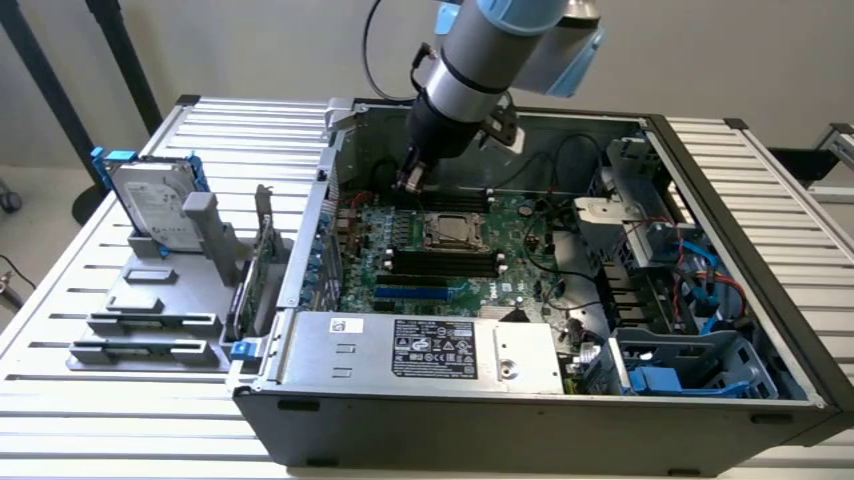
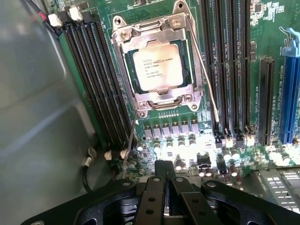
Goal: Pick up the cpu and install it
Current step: 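Install the first cpu locking lever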
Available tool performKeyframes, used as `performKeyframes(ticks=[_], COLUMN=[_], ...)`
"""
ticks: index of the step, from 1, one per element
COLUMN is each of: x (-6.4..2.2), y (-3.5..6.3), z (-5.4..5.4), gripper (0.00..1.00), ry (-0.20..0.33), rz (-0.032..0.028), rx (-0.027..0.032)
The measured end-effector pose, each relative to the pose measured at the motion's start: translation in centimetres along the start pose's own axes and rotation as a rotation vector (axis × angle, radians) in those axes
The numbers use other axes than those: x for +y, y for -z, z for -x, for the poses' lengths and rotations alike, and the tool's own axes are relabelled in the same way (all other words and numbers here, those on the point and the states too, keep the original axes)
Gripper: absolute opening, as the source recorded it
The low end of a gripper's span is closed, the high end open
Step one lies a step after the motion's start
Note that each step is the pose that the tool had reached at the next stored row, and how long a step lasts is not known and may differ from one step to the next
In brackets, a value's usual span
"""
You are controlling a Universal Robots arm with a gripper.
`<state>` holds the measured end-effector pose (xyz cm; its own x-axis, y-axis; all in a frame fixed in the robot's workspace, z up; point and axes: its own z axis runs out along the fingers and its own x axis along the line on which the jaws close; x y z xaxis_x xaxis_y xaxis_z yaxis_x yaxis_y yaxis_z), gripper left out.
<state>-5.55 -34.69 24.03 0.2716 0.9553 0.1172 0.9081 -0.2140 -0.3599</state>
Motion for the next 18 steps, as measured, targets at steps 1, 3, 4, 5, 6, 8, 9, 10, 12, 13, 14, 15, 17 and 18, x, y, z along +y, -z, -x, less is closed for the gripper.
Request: performKeyframes(ticks=[1,3,4,5,6,8,9,10,12,13,14,15,17,18], x=[-0.08,-0.31,-0.46,-0.59,-0.71,-0.91,-1.00,-1.07,-1.21,-1.28,-1.34,-1.40,-1.51,-1.58], y=[-0.03,-0.10,-0.13,-0.15,-0.15,-0.07,0.01,0.12,0.37,0.48,0.58,0.68,0.84,0.92], z=[0.0,0.1,0.1,0.2,0.2,0.2,0.2,0.2,0.2,0.2,0.2,0.2,0.2,0.2], gripper=[0.11,0.11,0.11,0.11,0.11,0.11,0.11,0.11,0.11,0.11,0.11,0.11,0.11,0.11], ry=[-0.008,-0.019,-0.024,-0.029,-0.034,-0.042,-0.047,-0.052,-0.063,-0.069,-0.075,-0.081,-0.094,-0.100], rz=[0.0009,0.0019,0.0020,0.0021,0.0021,0.0019,0.0021,0.0023,0.0027,0.0031,0.0035,0.0042,0.0057,0.0064], rx=[0.0033,0.0102,0.0142,0.0183,0.0222,0.0309,0.0353,0.0395,0.0477,0.0516,0.0552,0.0586,0.0648,0.0673])
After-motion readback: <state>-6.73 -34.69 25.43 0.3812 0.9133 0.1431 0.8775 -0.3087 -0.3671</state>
